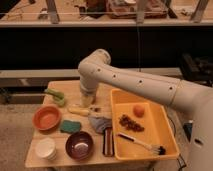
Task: Place sponge in red bowl
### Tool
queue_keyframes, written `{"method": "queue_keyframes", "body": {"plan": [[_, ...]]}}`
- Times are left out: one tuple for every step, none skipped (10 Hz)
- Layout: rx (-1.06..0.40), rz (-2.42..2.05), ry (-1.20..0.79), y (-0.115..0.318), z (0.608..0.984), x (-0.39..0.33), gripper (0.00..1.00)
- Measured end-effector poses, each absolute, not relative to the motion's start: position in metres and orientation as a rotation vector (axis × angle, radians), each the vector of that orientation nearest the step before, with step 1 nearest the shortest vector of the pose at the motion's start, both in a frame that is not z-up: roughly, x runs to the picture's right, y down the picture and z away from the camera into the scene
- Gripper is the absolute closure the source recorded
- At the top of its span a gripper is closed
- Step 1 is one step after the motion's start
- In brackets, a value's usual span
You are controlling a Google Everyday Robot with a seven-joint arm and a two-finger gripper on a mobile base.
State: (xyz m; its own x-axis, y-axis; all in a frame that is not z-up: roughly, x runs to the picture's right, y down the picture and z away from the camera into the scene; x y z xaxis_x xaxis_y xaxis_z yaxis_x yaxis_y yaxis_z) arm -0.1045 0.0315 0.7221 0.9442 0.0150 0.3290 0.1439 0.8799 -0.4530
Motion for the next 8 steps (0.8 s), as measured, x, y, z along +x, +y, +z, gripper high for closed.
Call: {"method": "queue_keyframes", "body": {"plan": [[-0.515,-0.073,-0.345,0.041,0.726,-0.111,0.35],[-0.528,-0.080,-0.356,0.049,0.730,-0.118,0.35],[-0.554,-0.077,-0.373,0.065,0.742,-0.130,0.35],[-0.573,-0.071,-0.382,0.078,0.753,-0.136,0.35],[-0.595,-0.063,-0.391,0.091,0.763,-0.141,0.35],[-0.614,-0.058,-0.398,0.102,0.769,-0.148,0.35],[-0.633,-0.054,-0.405,0.114,0.774,-0.155,0.35],[-0.647,-0.047,-0.410,0.121,0.777,-0.158,0.35]]}}
